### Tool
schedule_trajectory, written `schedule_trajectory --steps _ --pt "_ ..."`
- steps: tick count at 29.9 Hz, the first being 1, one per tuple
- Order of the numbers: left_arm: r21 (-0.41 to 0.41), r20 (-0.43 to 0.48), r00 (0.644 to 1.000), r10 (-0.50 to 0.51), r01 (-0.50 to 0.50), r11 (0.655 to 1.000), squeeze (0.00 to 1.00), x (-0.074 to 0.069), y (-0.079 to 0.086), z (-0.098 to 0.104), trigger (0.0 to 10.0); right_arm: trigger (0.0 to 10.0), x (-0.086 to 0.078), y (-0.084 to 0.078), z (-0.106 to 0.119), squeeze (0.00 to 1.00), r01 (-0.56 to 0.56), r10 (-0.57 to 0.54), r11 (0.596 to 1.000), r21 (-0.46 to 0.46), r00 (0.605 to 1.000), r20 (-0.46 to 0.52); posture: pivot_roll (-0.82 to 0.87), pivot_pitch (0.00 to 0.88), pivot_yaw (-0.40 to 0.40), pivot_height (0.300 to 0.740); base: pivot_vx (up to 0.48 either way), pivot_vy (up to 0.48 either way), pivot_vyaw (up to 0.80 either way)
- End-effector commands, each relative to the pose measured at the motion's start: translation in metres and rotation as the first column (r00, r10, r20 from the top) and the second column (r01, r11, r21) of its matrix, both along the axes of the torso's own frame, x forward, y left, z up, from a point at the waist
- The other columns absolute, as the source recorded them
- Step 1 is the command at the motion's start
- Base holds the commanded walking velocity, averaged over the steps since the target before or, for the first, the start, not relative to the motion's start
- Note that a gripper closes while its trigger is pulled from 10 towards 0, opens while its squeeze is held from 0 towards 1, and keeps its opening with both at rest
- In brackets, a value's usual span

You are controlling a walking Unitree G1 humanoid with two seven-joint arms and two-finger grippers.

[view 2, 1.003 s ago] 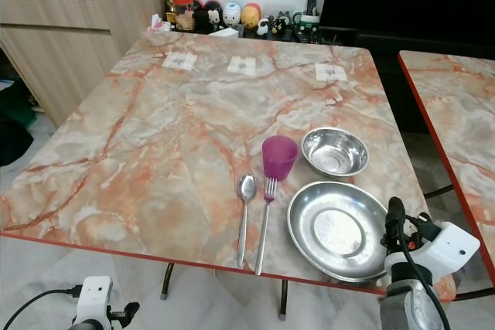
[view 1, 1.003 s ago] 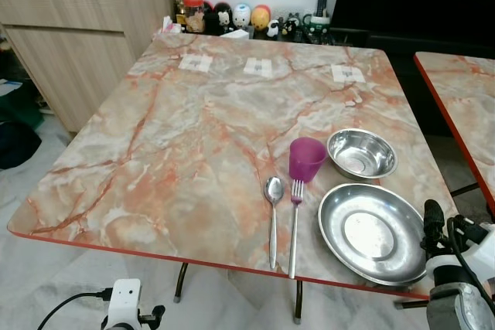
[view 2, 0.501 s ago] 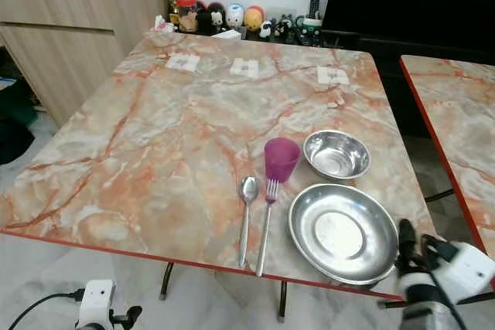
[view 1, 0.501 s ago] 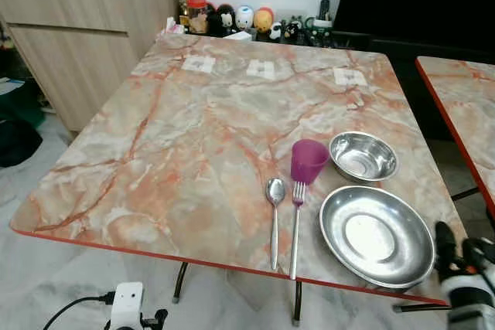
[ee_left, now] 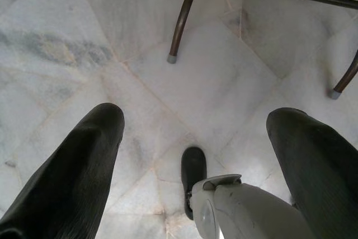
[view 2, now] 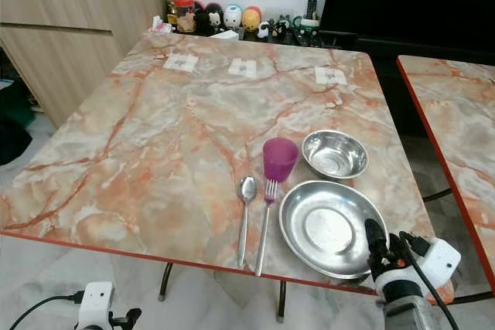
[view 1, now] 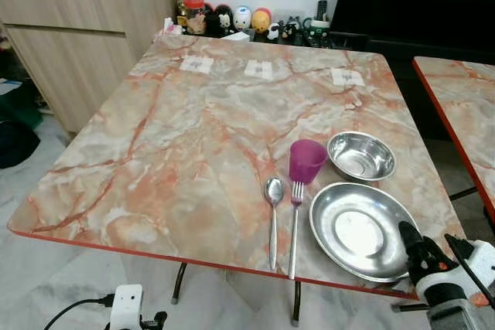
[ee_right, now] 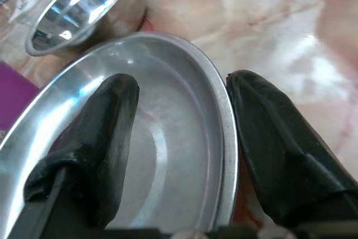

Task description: Setting the table

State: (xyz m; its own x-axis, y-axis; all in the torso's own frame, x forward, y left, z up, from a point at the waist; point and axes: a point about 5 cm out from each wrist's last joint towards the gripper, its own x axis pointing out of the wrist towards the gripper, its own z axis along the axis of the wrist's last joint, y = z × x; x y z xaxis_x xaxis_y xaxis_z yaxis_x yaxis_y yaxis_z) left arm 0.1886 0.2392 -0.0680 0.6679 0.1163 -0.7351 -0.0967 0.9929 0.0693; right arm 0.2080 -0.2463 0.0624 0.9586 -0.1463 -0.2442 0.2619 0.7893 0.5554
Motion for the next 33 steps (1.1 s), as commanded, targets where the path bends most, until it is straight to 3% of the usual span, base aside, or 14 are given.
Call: schedule_trajectory --steps 1,11,28,30,31,32,33 --pt "0.002 -0.013 1.000 0.014 -0.014 1.000 0.00 -0.004 0.003 -0.001 10.0 10.0 -0.002 -0.002 -0.002 0.00 0.012 -0.012 1.000 0.018 1.000 -0.019 0.07 0.000 -0.067 0.740 0.000 0.000 0.00" --pt "0.005 -0.015 1.000 0.008 -0.008 1.000 0.00 -0.005 0.005 -0.001 10.0 10.0 -0.017 -0.010 -0.005 0.00 0.062 -0.060 0.996 0.061 0.998 -0.033 0.06 0.000 -0.065 0.740 0.000 0.000 0.00" --pt "0.007 -0.016 1.000 0.005 -0.005 1.000 0.00 -0.006 0.004 -0.002 10.0 10.0 -0.006 -0.002 -0.010 0.00 0.017 -0.013 0.996 0.088 0.998 -0.053 0.07 0.000 -0.069 0.740 0.000 0.000 0.00" --pt "0.007 -0.017 1.000 0.004 -0.004 1.000 0.00 -0.006 0.004 -0.002 10.0 9.5 -0.005 -0.001 -0.010 0.00 0.016 -0.011 0.996 0.093 0.999 -0.052 0.07 0.000 -0.071 0.740 0.000 0.000 0.00" --pt "0.007 -0.017 1.000 0.004 -0.004 1.000 0.00 -0.006 0.004 -0.002 10.0 4.2 -0.004 -0.001 -0.011 0.00 0.012 -0.007 0.996 0.093 0.998 -0.055 0.07 0.000 -0.071 0.740 0.000 0.000 0.00" --pt "0.007 -0.017 1.000 0.004 -0.004 1.000 0.00 -0.006 0.004 -0.002 10.0 4.2 -0.004 0.000 -0.011 0.00 0.010 -0.005 0.996 0.093 0.998 -0.058 0.07 0.000 -0.071 0.740 0.000 0.000 0.00" --pt "0.008 -0.017 1.000 0.004 -0.004 1.000 0.00 -0.006 0.004 -0.002 10.0 2.9 -0.004 0.001 -0.012 0.00 0.005 0.001 0.996 0.093 0.998 -0.065 0.07 0.000 -0.071 0.740 0.000 0.000 0.00"
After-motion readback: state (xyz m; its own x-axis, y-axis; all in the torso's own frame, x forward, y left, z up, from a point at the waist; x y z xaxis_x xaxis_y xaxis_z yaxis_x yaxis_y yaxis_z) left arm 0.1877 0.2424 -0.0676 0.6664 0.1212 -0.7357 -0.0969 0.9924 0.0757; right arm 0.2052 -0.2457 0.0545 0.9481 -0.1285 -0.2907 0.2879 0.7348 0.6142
